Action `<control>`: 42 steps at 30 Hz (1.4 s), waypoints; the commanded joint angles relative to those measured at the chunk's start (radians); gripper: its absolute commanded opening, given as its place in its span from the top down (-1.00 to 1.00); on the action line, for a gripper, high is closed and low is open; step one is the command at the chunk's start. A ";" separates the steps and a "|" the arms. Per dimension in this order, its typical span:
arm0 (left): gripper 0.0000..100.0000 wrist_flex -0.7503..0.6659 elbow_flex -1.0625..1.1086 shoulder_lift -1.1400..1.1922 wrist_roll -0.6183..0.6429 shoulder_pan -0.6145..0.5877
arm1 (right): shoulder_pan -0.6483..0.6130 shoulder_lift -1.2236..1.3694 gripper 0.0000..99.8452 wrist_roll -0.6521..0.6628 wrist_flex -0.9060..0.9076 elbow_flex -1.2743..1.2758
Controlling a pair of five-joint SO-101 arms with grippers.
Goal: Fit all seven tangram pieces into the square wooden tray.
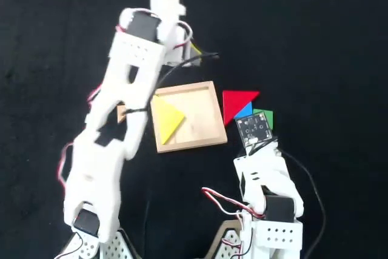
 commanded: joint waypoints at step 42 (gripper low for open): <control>0.42 -1.247 2.238 -1.240 0.137 -0.407 | -0.135 1.372 0.82 0.658 -0.060 -0.997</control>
